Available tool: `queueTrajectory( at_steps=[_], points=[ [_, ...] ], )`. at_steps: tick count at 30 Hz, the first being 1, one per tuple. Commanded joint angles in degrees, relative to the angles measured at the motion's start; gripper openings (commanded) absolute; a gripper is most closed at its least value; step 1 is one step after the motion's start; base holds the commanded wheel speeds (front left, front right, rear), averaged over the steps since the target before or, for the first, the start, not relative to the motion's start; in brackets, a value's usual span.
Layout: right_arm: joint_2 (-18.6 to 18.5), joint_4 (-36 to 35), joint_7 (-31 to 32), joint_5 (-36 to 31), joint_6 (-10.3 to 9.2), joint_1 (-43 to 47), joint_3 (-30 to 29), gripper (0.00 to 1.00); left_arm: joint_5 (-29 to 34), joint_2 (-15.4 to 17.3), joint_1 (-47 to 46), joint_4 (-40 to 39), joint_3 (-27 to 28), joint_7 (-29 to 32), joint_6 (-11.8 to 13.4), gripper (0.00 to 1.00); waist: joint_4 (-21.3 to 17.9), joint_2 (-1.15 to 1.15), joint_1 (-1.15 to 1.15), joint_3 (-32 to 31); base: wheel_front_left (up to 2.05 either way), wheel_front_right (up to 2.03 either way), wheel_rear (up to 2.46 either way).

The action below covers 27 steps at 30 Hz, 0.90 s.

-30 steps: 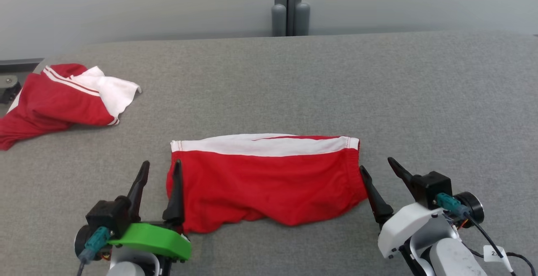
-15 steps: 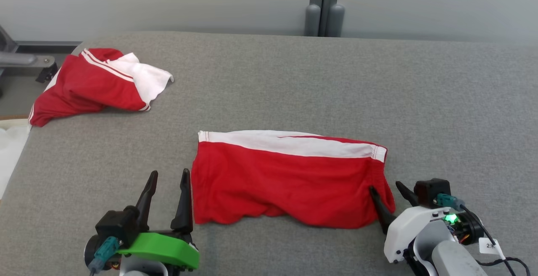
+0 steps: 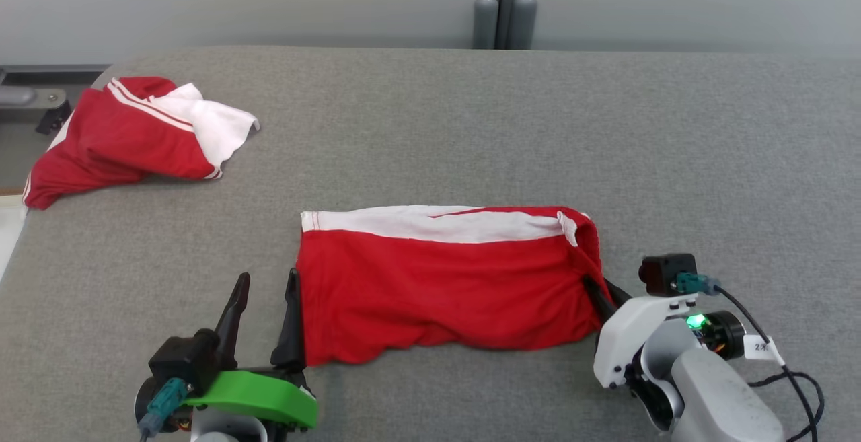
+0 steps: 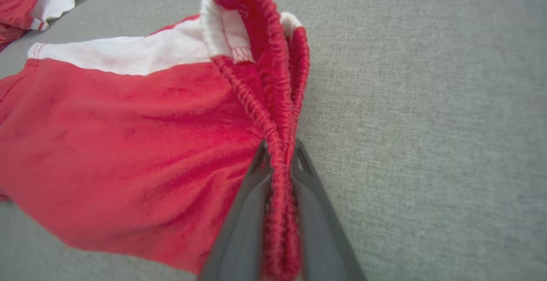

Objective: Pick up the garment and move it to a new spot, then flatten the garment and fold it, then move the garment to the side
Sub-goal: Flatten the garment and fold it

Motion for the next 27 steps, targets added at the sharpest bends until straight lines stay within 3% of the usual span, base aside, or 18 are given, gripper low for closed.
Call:
queueTrajectory(
  at_steps=[1,14,21,27],
  points=[
    [-0.9,0.0,0.4,0.1,-0.08,-1.2,-0.3,0.00,0.8,-0.1,-0.5,-0.1,0.3,0.0,-0.3,1.00,-1.2,0.00,0.00,0.0,0.00,0.00,0.00],
    [-12.2,-7.9,7.6,2.3,-0.08,0.8,-6.6,0.00,1.5,-1.0,-1.2,0.5,0.7,0.0,-1.1,1.00,-4.1,0.00,0.00,1.0,0.00,0.00,0.00],
    [-10.5,-15.3,11.7,7.6,-0.07,3.7,-6.1,0.00,2.0,-1.2,-1.7,0.9,0.8,0.0,-1.5,1.00,-4.4,0.00,0.00,1.6,0.00,0.00,0.00],
    [-8.0,-24.8,14.8,11.0,-0.07,2.8,-0.9,0.00,2.3,-1.4,-2.2,1.2,0.5,0.0,-1.6,1.00,-3.8,0.00,0.00,2.0,0.00,0.00,0.00]
  ],
)
